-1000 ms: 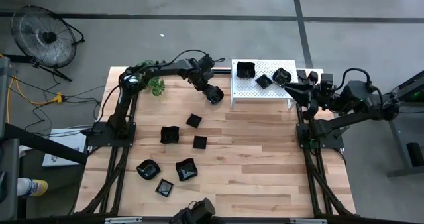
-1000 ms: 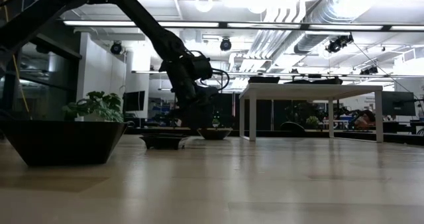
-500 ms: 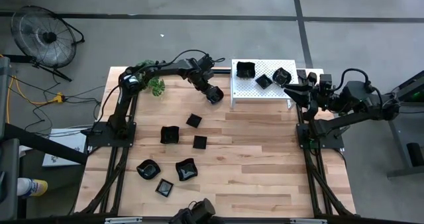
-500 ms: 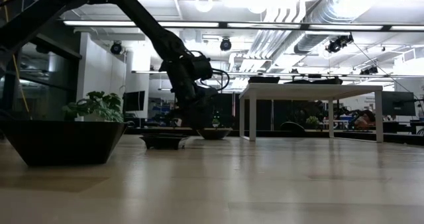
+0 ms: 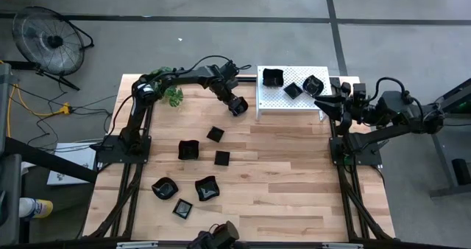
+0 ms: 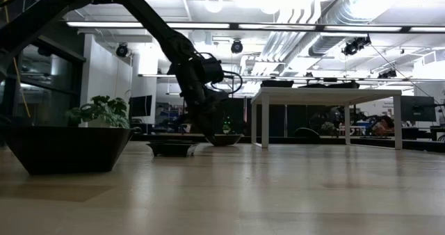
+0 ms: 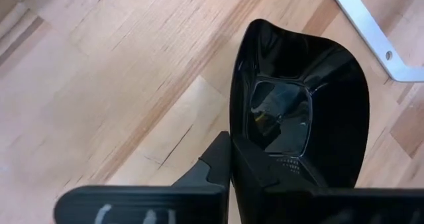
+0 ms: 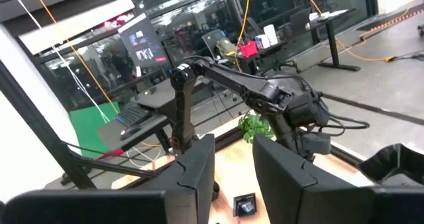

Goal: Pick & Place Mini shaped plates
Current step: Stack the leaf-shaped plate on top of the leaf-shaped plate on the shelf

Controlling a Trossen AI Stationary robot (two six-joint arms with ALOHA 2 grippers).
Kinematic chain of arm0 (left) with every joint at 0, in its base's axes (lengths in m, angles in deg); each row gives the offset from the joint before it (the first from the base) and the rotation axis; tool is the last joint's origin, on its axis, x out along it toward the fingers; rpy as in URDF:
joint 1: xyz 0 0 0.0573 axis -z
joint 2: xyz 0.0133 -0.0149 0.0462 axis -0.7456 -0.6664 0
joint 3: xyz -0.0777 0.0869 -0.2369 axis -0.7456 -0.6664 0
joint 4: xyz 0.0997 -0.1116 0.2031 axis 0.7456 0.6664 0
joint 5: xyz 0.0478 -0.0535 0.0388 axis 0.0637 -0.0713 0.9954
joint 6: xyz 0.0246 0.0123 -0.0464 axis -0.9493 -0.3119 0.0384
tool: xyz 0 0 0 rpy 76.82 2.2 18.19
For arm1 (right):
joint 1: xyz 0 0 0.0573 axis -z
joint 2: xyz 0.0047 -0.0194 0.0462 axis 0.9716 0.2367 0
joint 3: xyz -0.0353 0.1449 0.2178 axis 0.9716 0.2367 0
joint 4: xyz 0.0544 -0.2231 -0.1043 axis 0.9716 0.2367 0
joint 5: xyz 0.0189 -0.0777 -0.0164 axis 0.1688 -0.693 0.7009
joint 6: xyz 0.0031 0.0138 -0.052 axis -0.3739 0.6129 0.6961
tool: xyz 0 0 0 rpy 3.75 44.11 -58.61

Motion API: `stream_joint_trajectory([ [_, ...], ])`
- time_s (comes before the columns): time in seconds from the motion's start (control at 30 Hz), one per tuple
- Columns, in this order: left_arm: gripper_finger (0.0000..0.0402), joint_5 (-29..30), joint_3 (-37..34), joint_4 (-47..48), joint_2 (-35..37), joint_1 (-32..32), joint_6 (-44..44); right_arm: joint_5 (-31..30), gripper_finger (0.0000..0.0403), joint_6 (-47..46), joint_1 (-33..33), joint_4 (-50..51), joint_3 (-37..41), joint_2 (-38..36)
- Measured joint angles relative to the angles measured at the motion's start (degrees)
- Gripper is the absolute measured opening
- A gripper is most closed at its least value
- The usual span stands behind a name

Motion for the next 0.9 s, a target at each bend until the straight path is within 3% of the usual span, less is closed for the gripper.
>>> stream_joint_trajectory([
  [0.2, 0.0001, 1.36, 0.00, 0.68, 1.18, 0.02, -1.62, 0.11, 0.0099, -0.68, 0.00, -0.02, 0.00, 0.00],
  [0.43, 0.0000, 6.19, -0.02, 3.14, 7.20, 0.15, -5.48, -0.18, 0.0099, -0.68, 0.00, -0.02, 0.00, 0.00],
  [0.7, 0.0000, 16.52, -0.02, 5.32, 18.51, 4.21, -10.66, -2.16, 0.0099, 1.18, 0.00, 0.00, 0.00, 0.10],
  [0.9, 0.0000, 27.88, -0.02, -1.99, 27.94, 10.77, -15.85, -3.49, 0.0099, 2.88, 0.02, -0.05, 0.73, 2.68],
])
